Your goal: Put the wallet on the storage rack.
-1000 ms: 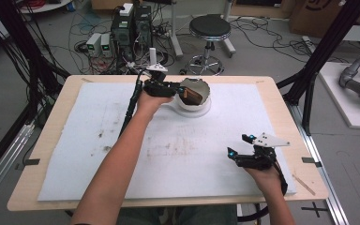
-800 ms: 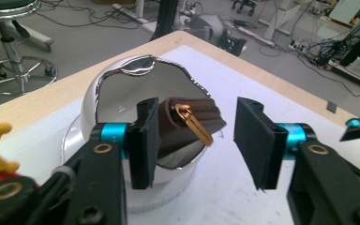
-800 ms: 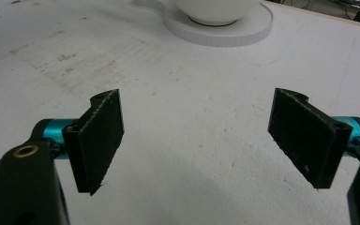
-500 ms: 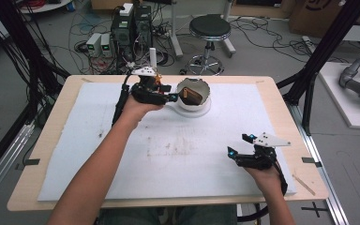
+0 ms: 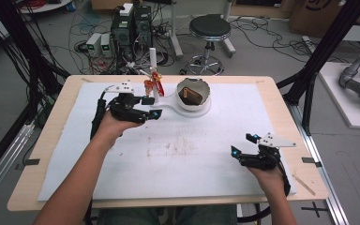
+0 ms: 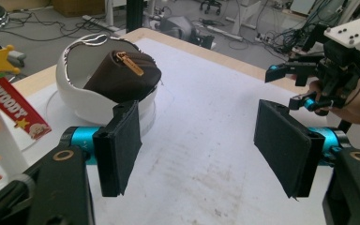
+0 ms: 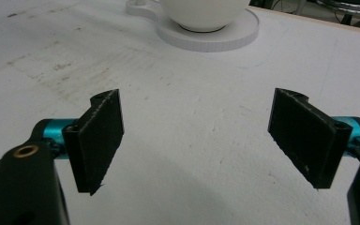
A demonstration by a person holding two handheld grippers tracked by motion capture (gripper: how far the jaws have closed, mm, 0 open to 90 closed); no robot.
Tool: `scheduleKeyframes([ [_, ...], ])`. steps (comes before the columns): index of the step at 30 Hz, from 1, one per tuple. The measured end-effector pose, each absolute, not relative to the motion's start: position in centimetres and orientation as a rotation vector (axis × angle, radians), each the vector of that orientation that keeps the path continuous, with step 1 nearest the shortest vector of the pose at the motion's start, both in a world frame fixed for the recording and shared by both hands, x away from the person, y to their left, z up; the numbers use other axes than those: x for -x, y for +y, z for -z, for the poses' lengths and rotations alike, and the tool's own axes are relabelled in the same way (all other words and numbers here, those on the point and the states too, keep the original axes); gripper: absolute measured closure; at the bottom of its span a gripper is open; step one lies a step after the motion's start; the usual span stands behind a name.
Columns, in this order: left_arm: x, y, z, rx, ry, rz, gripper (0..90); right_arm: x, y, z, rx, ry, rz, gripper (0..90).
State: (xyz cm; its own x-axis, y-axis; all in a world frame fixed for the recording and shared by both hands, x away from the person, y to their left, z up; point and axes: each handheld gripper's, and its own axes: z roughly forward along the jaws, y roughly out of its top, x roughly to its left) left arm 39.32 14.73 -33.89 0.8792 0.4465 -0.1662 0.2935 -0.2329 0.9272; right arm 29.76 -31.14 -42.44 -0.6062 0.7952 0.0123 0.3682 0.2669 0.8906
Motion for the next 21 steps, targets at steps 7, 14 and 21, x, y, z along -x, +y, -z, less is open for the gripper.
scheduleKeyframes([
  [7, -37.2, 16.8, 34.6, -1.849, 0.534, -0.214, 29.2, -29.8, -31.2, 42.5, -1.056, 2.107, -1.296, 18.6],
  [14, -35.1, 19.6, 36.0, -1.829, 0.561, -0.228, 27.0, -30.1, -31.0, 42.5, -1.044, 2.102, -1.291, 18.6],
  [21, -33.7, 21.2, 38.1, -1.820, 0.580, -0.218, 25.8, -30.2, -30.7, 42.7, -1.036, 2.117, -1.288, 18.6],
])
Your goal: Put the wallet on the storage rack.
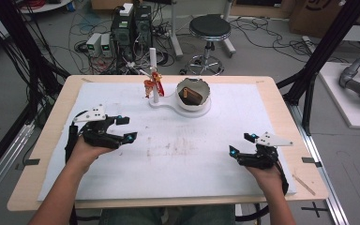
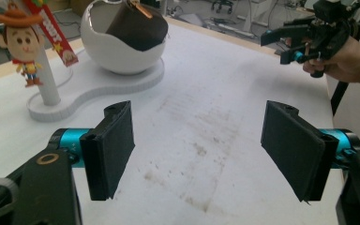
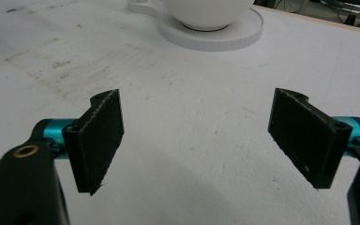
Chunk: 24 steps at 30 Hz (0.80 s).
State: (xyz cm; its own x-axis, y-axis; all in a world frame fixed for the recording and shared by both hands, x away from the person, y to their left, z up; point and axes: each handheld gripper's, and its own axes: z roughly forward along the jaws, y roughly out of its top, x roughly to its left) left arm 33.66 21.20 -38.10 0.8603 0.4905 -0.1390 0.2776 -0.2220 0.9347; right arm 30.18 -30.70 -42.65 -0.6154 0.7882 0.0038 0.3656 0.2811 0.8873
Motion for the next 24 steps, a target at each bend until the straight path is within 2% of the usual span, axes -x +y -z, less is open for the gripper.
scheduleKeyframes([
  [24, -32.2, 23.3, 40.2, -1.818, 0.587, -0.250, 22.2, -30.4, -30.3, 43.0, -1.022, 2.154, -1.259, 18.6],
])
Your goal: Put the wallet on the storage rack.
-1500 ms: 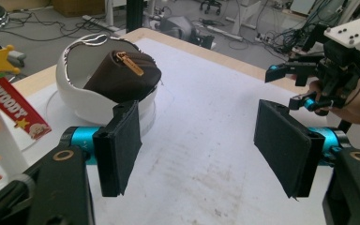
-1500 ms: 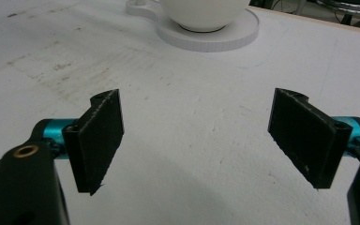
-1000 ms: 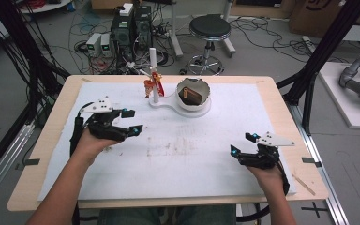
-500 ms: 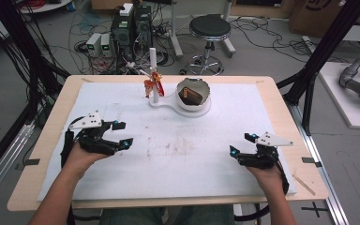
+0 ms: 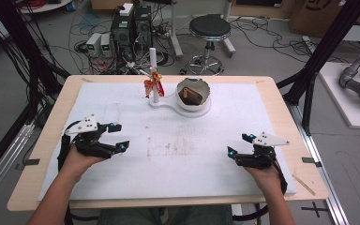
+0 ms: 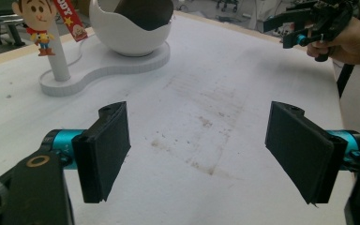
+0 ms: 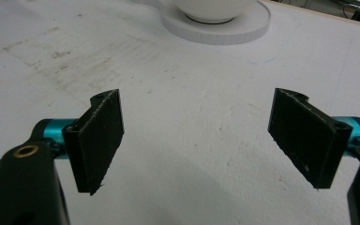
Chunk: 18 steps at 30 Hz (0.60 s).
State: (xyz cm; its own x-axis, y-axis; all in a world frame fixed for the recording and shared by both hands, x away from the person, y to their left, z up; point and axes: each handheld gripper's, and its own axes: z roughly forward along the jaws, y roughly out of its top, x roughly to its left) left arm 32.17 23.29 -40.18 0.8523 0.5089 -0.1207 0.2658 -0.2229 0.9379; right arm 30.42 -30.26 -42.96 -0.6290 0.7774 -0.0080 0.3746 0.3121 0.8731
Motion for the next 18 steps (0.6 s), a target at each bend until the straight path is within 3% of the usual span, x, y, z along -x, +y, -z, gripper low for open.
scheduleKeyframes([
  [18, -32.4, 24.7, 41.8, -1.824, 0.668, -0.230, 21.9, -31.1, -29.8, 43.1, -1.022, 2.168, -1.253, 18.6],
])
